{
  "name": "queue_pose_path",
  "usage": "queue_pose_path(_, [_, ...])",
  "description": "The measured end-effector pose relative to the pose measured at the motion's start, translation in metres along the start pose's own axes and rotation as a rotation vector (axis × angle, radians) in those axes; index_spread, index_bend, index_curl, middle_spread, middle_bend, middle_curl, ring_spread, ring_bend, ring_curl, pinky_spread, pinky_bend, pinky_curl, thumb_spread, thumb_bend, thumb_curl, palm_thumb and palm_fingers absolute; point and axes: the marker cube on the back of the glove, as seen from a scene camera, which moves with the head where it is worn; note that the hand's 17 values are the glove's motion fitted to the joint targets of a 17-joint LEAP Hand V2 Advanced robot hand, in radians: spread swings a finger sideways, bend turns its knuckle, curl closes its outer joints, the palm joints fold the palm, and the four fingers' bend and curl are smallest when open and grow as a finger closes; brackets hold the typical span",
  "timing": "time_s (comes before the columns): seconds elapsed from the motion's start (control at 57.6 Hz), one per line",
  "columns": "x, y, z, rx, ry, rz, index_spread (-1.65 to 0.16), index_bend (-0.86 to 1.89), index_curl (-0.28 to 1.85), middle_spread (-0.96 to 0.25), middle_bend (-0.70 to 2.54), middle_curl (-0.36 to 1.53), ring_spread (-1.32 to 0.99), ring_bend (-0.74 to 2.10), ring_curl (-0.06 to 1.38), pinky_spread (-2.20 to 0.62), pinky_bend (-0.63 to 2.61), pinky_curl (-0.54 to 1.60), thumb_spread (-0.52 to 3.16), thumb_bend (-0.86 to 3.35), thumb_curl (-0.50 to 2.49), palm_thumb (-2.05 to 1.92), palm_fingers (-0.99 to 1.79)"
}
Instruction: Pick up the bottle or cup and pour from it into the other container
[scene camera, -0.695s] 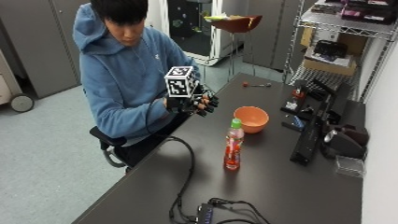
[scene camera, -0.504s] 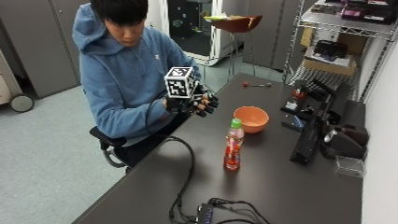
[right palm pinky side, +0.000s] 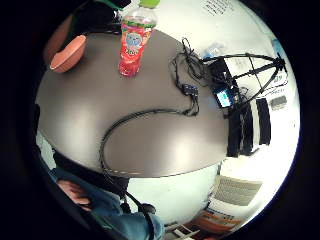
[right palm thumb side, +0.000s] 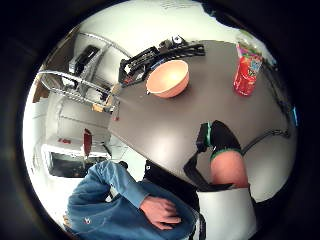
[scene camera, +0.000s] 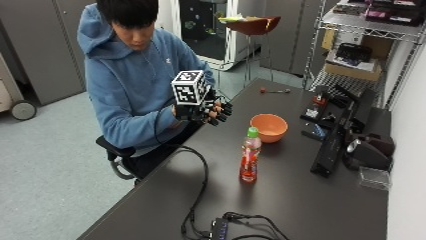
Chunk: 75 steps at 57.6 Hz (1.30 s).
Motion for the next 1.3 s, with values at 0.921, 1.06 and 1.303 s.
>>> queue_pose_path(0.921, [0.142,0.008,-0.042,0.1,-0.226,0.177,-0.4,0.16,0.28,-0.02,0.17,0.25,0.08,0.34,0.27,0.23,0.43,0.34,0.98,-0.03,0.53,0.77,0.23])
queue_pose_path(1.06, [0.156,0.003,-0.037,0.101,-0.265,0.189,-0.4,0.14,0.28,-0.02,0.18,0.26,0.08,0.35,0.28,0.23,0.44,0.34,0.98,-0.05,0.51,0.7,0.22])
queue_pose_path(1.303, [0.172,-0.015,-0.01,0.117,-0.454,0.158,-0.36,0.1,0.22,0.0,0.19,0.28,0.08,0.41,0.3,0.23,0.48,0.36,0.96,-0.05,0.42,0.49,0.17])
